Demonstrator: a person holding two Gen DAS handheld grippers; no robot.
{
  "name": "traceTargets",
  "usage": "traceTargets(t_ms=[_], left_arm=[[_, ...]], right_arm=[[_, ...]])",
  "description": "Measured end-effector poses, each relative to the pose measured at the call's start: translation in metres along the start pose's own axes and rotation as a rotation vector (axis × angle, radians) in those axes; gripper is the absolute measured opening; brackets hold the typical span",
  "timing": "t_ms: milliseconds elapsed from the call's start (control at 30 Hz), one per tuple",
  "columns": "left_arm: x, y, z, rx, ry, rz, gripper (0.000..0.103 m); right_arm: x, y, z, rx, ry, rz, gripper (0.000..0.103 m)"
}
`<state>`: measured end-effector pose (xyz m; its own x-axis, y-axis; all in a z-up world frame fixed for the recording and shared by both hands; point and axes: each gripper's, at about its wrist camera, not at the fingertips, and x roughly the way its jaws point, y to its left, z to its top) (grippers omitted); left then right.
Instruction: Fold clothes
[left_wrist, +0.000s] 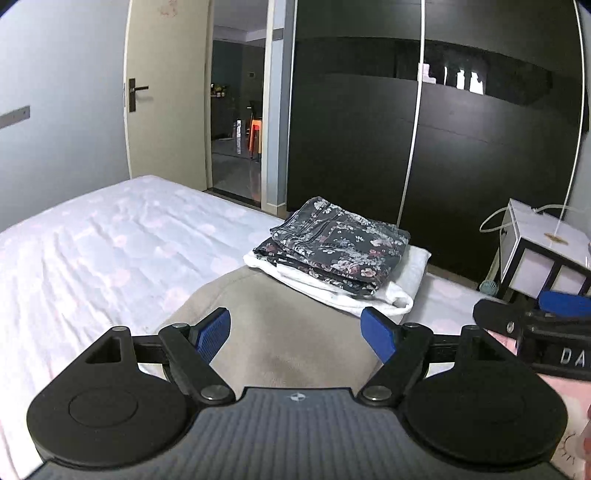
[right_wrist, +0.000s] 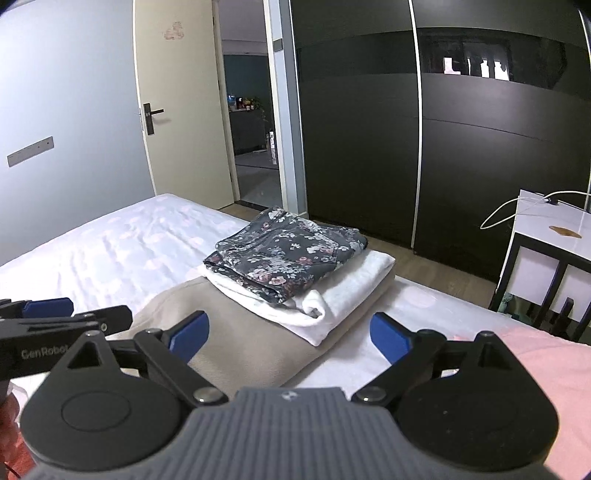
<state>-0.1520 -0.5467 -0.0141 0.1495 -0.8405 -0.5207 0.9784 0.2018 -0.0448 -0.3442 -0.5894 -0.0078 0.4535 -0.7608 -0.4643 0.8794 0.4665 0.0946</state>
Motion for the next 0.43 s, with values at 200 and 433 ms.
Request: traceTargets(t_ms=[200, 433], left_arm=[[0.0002, -0.0072, 0.0006, 0.033, -0.004, -0.001, 0.077], [-0.0031, -0.0081, 0.0015, 0.031, -0.004, -0.005, 0.077]], right_arm=[[-0.0021, 0.0013, -0.0005, 0.005, -0.01, 0.006, 0.096], [-0.0048, 0.0044, -0.0003, 0.008, -0.02, 0.014, 0.096]])
